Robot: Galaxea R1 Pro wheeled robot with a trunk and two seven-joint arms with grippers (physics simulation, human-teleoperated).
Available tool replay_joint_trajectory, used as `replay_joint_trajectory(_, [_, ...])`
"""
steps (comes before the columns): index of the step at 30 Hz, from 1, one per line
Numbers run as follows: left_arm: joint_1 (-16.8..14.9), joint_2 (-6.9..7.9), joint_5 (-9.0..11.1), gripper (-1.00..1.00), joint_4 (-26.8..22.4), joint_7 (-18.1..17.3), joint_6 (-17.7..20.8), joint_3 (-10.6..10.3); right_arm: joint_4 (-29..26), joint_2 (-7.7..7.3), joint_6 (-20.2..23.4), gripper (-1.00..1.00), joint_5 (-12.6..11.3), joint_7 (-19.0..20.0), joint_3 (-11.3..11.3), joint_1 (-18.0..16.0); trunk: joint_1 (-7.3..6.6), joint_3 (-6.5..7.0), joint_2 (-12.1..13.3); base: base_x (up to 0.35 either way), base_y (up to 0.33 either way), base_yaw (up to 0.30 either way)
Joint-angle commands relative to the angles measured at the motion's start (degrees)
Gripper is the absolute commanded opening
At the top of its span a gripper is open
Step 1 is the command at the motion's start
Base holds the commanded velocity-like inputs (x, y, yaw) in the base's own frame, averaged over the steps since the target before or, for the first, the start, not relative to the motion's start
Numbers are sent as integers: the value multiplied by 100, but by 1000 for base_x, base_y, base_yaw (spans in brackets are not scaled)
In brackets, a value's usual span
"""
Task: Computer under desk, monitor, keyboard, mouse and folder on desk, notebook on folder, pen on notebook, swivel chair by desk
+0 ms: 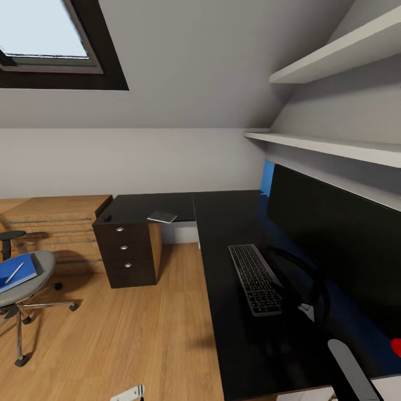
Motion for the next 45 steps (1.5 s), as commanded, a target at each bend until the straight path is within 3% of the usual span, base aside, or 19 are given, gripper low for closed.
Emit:
replay_joint_trajectory(1, [1, 3, 32, 100, -15, 37, 28, -14, -3, 1, 29, 100, -29, -8, -6, -3, 0, -5, -3, -48, -2, 0])
replay_joint_trajectory(37, [1, 11, 32, 100, -18, 37, 59, 30, 8, 1, 27, 100, -14, -13, 26, -3, 0, -5, -3, -319, -51, 0])
replay_joint_trajectory(40, [1, 20, 32, 100, -15, 47, 61, 36, 8, 4, 14, 100, 61, -18, 35, -3, 0, -5, -3, -329, -133, 0])
replay_joint_trajectory(44, [1, 47, 38, 100, 9, 64, 59, 40, 8, 28, -34, 100, 348, -25, 70, -3, 0, -5, -3, -329, -136, 0])
replay_joint_trajectory(45, [1, 66, 39, 100, 52, 73, 49, 40, 10, 65, -85, 100, 534, -37, 114, -3, 0, -5, -3, -322, -132, 0])
